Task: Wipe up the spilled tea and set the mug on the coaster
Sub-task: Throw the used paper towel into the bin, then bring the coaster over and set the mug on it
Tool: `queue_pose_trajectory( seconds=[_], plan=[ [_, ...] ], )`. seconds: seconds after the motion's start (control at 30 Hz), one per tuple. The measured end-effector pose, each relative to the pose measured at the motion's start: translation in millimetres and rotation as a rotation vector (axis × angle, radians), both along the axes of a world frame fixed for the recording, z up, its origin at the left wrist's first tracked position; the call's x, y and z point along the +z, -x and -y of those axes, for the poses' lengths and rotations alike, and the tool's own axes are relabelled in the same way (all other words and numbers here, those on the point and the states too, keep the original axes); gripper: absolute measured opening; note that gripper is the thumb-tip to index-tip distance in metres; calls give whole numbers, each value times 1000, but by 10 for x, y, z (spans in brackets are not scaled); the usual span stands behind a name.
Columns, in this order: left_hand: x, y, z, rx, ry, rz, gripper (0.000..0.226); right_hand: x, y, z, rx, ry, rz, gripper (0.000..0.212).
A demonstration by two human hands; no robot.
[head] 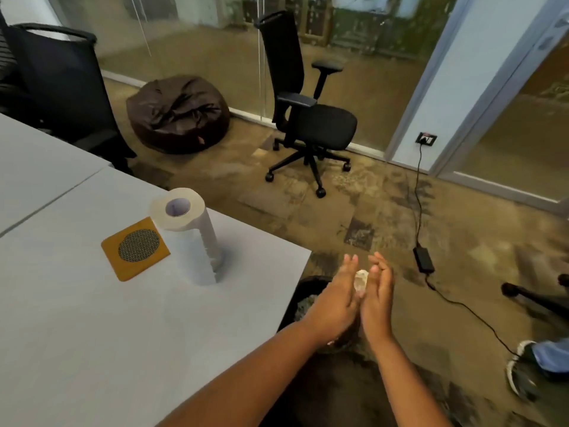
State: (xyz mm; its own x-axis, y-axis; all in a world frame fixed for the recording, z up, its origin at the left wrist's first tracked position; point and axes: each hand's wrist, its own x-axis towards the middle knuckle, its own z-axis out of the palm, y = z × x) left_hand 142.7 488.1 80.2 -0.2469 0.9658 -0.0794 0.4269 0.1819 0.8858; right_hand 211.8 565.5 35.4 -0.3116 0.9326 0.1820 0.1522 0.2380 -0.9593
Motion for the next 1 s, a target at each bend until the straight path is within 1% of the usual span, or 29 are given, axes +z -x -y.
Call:
queue_pose_trajectory(
  seconds=[0.07,0.17,0.27,0.33,0.4,0.47,0.57,0.63,0.77,0.9,1.0],
  plan=[
    [-210,88,6,92,69,-27,62,-198,-71,-132,-35,95,39,31],
    [-441,218,224,193,145,-108,61,-389,-240,-251,-127,202,86,36],
    [-555,301,552,283,215,-102,58,-510,-374,-227,-175,281,116,37],
    [-569,322,774,381,221,-65,53,-553,-378,-170,-160,307,139,34],
    [-543,356,974,545,182,-19,44,-560,-289,-89,-118,324,154,30],
    [-515,407,1149,717,151,47,38,-542,-120,8,-67,359,144,26],
    [-482,507,1406,881,140,130,34,-443,236,267,47,385,110,23],
    [-464,611,1548,957,133,157,34,-349,488,501,120,318,82,22],
    [-444,863,1768,1068,133,147,34,-137,913,984,253,39,4,29],
    [-432,1244,2041,1146,126,150,33,-61,1327,1401,396,-79,-41,28],
    [-425,1612,2266,1249,115,162,37,-51,1641,1678,501,-165,-46,22]
  ],
)
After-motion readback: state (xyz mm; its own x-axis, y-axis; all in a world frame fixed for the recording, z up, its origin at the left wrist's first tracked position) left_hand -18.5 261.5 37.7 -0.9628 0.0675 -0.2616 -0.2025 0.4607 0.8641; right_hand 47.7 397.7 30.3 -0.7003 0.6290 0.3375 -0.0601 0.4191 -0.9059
